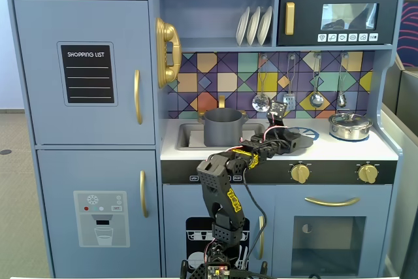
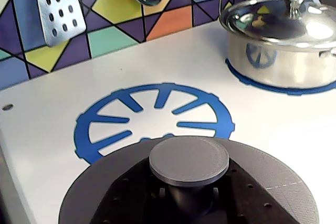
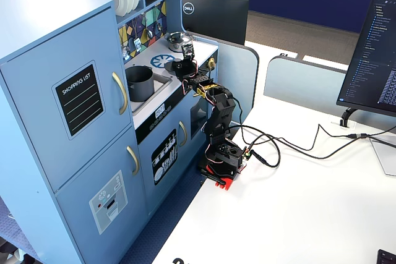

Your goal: Take off the lid from the gray recipient and place it on the counter

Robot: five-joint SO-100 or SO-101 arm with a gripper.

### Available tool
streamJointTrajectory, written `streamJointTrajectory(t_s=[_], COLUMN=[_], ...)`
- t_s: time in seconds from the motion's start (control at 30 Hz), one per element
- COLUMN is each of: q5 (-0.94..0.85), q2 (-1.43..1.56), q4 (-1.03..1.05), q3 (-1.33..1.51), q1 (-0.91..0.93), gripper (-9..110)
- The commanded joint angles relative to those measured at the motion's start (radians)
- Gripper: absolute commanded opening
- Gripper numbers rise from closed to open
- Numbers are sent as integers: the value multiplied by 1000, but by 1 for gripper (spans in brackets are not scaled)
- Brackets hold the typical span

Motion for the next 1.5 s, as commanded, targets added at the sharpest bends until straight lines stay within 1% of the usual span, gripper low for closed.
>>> streamJointTrajectory(t_s=[0.0, 0.4, 0.43, 0.5, 0.57, 0.6, 0.7, 1.03, 1.3, 1.47], q5=[-8, -14, -17, -34, -37, -37, -34, -23, 12, -3], q2=[-14, -61, -57, -49, -43, -40, -29, -15, 18, 112], q4=[-48, -75, -75, -74, -74, -74, -74, -64, -100, -15], q3=[-43, -43, -38, -28, -25, -25, -26, -37, -83, -130], q1=[-9, -20, -20, -11, -3, 2, 18, 71, 32, 8], gripper=[0, 0, 2, 13, 21, 23, 27, 28, 28, 26])
